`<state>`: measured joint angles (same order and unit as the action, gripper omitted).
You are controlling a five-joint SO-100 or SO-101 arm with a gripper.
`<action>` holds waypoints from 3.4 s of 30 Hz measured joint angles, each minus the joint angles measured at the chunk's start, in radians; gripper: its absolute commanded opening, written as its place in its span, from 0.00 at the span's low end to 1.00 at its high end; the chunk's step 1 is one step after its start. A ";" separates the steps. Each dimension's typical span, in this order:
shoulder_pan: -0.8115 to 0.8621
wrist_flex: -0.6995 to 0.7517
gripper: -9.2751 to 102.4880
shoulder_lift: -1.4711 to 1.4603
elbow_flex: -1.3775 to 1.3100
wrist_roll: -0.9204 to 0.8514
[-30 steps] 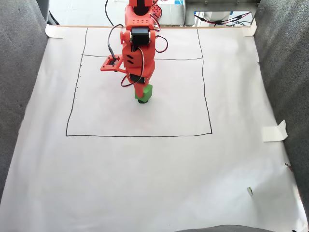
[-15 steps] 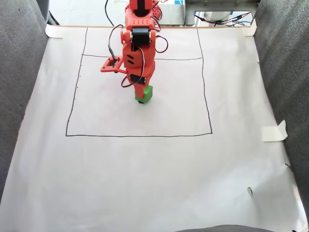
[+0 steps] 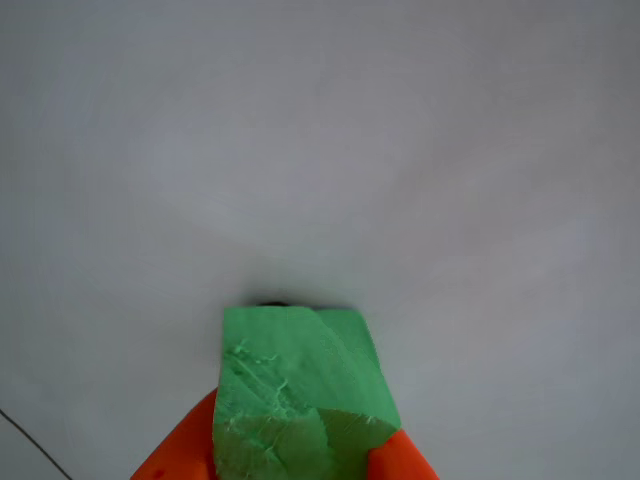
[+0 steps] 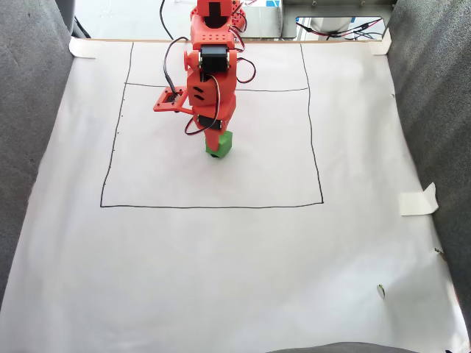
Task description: Grasp the colored block, Place it on the black dot, and then return the arm to the default position.
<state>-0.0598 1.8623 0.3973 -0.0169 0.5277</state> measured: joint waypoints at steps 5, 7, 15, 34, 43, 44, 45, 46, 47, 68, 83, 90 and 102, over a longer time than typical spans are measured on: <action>0.000 0.000 0.08 0.000 0.000 0.002; 0.000 0.000 0.08 0.000 0.000 0.006; 0.000 0.000 0.08 0.000 0.000 0.012; 0.009 0.000 0.08 0.000 0.000 0.020; 0.009 0.000 0.25 0.000 0.000 0.020; 0.009 0.000 0.28 0.000 0.000 0.020; 0.011 0.000 0.31 0.000 0.000 0.020; 0.012 0.000 0.36 0.000 0.000 0.020; 0.014 0.000 0.46 0.000 0.000 0.020; -0.038 -0.015 0.69 0.400 0.440 -0.021; -0.179 -0.512 0.21 1.526 1.778 -0.038; -0.137 -0.663 0.08 2.019 2.241 -0.098; -0.115 -0.653 0.08 2.494 2.652 -0.247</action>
<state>-0.1749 1.2088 2.8916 2.6354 0.2807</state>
